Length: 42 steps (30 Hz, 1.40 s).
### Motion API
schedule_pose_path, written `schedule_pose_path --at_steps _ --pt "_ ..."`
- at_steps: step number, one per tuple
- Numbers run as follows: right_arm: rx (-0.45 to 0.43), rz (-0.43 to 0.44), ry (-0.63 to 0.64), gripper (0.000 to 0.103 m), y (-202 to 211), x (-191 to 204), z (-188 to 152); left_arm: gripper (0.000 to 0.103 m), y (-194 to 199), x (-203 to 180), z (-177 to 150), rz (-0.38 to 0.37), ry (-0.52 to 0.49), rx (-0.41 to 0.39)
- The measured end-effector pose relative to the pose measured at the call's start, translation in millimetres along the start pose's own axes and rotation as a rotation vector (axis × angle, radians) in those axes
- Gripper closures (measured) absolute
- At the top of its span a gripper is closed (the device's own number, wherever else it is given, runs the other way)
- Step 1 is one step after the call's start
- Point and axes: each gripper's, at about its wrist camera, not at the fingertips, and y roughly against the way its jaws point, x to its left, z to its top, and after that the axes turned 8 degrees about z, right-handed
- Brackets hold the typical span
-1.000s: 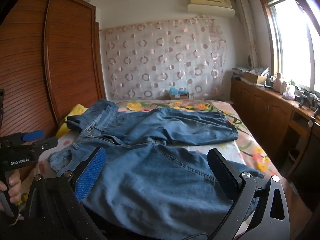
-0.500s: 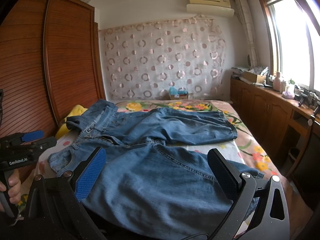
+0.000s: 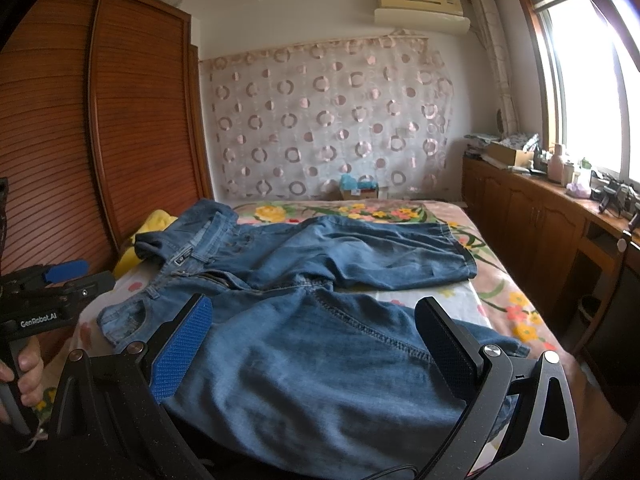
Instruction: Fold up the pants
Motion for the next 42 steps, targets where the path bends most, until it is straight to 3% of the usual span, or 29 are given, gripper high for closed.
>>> schedule_pose_path --at_steps 42 --pt "-0.007 0.001 -0.004 0.0 2 -1 0 0.033 7 7 11 -0.001 0.012 -0.014"
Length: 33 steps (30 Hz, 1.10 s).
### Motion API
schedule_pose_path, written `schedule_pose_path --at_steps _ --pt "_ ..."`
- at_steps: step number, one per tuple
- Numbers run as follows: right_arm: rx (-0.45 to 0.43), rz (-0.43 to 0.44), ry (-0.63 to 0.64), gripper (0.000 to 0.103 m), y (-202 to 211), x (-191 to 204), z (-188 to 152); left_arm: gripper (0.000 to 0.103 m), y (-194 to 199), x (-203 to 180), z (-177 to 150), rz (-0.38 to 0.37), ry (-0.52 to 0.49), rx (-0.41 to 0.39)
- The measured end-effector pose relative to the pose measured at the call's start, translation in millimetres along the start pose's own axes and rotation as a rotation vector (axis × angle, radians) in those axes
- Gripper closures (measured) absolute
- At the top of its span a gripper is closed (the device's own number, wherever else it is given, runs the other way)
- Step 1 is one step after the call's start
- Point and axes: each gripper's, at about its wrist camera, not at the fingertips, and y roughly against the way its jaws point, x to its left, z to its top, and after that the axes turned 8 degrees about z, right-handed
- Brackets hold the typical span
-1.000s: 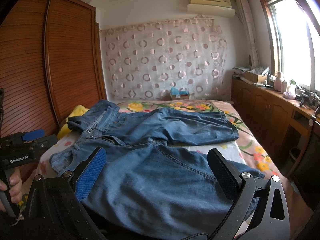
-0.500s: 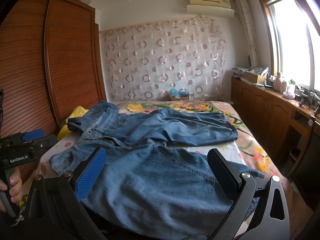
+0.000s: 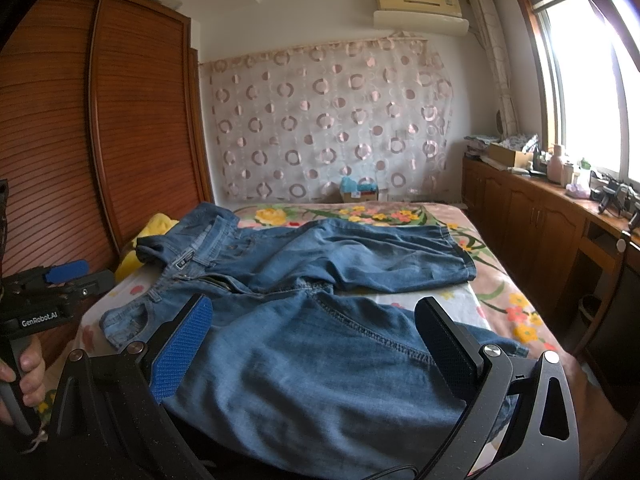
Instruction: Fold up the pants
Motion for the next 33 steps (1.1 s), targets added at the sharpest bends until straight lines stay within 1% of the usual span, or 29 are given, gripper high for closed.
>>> schedule_pose_path --at_steps 7,13,19,24,30,33 --pt "-0.001 0.0 0.001 0.0 0 -1 -1 0.033 0 0 0 -0.002 -0.002 0.001" --pt "0.012 -0.007 -0.005 0.0 -3 -4 -6 0.033 -5 3 2 -0.004 -0.003 0.025" --pt "0.039 -0.02 -0.019 0.0 -4 -19 -9 0.033 -24 5 -11 -0.014 0.006 0.069" --pt "0.065 -0.046 -0.019 0.0 -11 -31 -17 0.033 -34 12 -21 -0.014 0.01 0.088" --pt "0.078 -0.082 -0.009 0.0 -10 -50 -20 0.033 -44 26 -28 -0.002 0.021 0.106" --pt "0.101 -0.113 0.003 0.001 -8 -65 -25 0.033 -49 35 -34 0.011 0.031 0.119"
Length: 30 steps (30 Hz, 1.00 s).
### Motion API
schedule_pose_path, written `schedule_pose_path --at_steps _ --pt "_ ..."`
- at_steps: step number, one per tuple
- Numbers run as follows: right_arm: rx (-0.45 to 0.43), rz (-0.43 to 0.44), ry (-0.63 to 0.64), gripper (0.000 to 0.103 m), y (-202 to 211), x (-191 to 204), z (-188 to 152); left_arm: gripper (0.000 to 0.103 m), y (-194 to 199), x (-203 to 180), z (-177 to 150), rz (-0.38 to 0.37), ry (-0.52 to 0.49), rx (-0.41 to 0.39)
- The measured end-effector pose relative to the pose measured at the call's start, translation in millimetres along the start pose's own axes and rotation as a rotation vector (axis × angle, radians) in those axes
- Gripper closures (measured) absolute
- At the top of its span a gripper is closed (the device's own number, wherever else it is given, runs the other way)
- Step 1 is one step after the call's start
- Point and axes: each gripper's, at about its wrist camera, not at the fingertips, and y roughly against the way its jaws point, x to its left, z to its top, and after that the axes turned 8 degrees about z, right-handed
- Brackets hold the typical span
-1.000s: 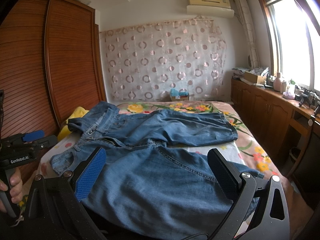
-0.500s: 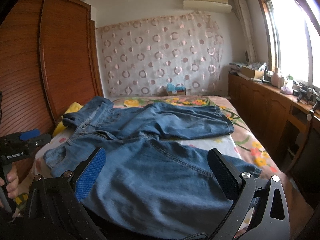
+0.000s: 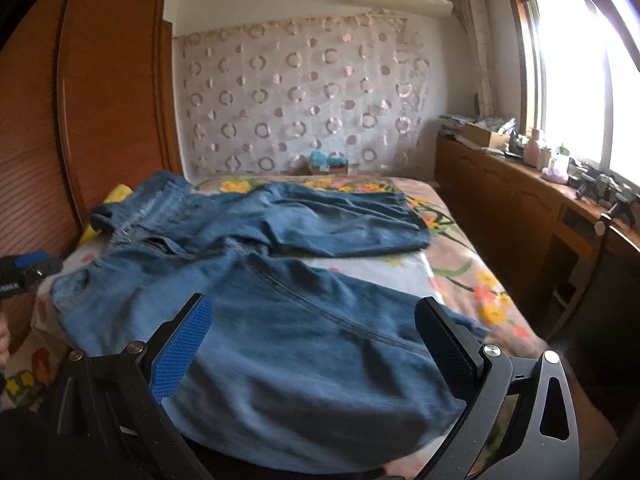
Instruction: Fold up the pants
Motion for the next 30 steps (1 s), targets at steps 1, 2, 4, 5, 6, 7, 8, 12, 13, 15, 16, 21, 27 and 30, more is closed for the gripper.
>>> schedule_pose_path --at_steps 1,2,4,5,6,7,8,12,13,15,16,21,27,30 --pt "0.003 -0.003 0.002 0.001 0 -3 -3 0.033 -3 4 -1 0.006 0.004 0.003" --pt "0.013 -0.01 0.007 0.001 -1 -7 -5 0.033 -5 7 -3 0.011 0.007 0.007" --pt "0.039 -0.035 0.015 0.001 -3 -19 -11 0.033 -12 13 -6 0.023 0.012 0.022" --pt "0.047 -0.041 0.014 0.001 -4 -23 -12 0.033 -14 15 -7 0.026 0.018 0.029" --pt "0.061 -0.053 0.009 0.001 -5 -30 -14 0.033 -17 17 -9 0.026 0.023 0.037" --pt "0.074 -0.065 0.003 0.001 -7 -37 -17 0.033 -18 19 -10 0.024 0.027 0.042" --pt "0.08 -0.069 -0.001 0.002 -5 -41 -18 0.033 -19 21 -10 0.025 0.03 0.048" --pt "0.122 -0.088 -0.018 0.009 -6 -62 -25 0.033 -24 24 -15 0.028 0.028 0.064" --pt "0.132 -0.09 -0.023 0.01 -7 -67 -27 0.033 -25 24 -16 0.027 0.027 0.069" --pt "0.156 -0.101 -0.041 0.011 -8 -78 -32 0.033 -27 23 -17 0.026 0.023 0.077" --pt "0.166 -0.104 -0.049 0.012 -8 -83 -35 0.033 -28 22 -19 0.025 0.02 0.082" --pt "0.209 -0.104 -0.103 0.014 -10 -102 -48 0.033 -33 22 -20 0.025 0.019 0.103" --pt "0.268 -0.041 -0.145 0.034 -18 -107 -61 0.033 -41 23 -25 0.008 0.021 0.135" --pt "0.296 -0.026 -0.16 0.036 -23 -109 -67 0.033 -42 22 -27 0.007 0.017 0.14"
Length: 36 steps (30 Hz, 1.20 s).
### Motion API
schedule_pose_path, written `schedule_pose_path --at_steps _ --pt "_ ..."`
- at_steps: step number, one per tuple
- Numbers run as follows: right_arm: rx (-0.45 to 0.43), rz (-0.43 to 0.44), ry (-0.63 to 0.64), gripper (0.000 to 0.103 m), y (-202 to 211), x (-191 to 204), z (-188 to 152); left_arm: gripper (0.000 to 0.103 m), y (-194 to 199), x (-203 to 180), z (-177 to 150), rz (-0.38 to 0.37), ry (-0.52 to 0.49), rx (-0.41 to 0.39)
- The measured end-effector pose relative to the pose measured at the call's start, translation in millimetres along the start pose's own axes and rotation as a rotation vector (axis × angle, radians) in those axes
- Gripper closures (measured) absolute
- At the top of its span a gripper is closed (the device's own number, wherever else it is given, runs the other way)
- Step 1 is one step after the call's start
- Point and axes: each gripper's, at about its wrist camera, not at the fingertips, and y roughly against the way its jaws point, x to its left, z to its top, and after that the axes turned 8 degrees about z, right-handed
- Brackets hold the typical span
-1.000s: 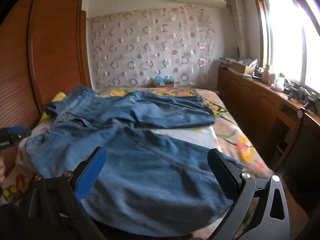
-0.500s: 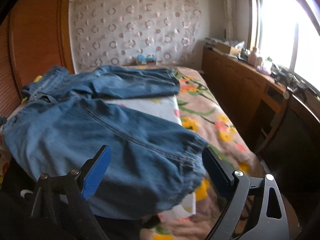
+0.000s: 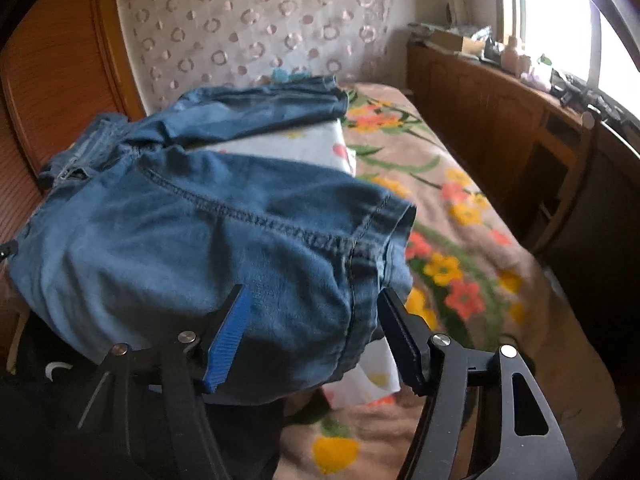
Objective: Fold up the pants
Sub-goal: 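Grasp the hem of a jeans leg with the right gripper, then grasp the jeans waistband with the left gripper while the right gripper holds the hem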
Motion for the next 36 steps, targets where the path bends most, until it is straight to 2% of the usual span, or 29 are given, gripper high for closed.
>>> schedule_pose_path --at_steps 7,12,15,16,17,22,30,36 --pt "0.002 0.02 0.003 0.055 2 2 0 0.033 0 0 0 0.0 -0.001 0.0" --pt "0.005 0.016 0.012 0.072 4 4 1 0.033 -1 -1 -2 0.001 0.0 0.004" --pt "0.003 0.0 0.019 0.086 6 3 1 0.033 -2 0 -3 0.001 0.002 0.006" --pt "-0.001 -0.003 0.019 0.099 7 2 2 0.033 -2 -1 -4 0.001 0.002 0.006" --pt "-0.008 -0.005 0.018 0.101 8 1 2 0.033 -2 0 -3 0.0 0.001 0.006" --pt "-0.021 0.019 0.032 0.103 12 3 3 0.033 -3 0 -5 0.0 -0.001 0.009" --pt "-0.107 0.07 0.069 0.103 33 24 19 0.033 -6 7 -5 -0.013 0.009 0.016" --pt "-0.148 0.088 0.119 0.103 40 42 37 0.033 7 20 -1 -0.041 0.029 -0.025"
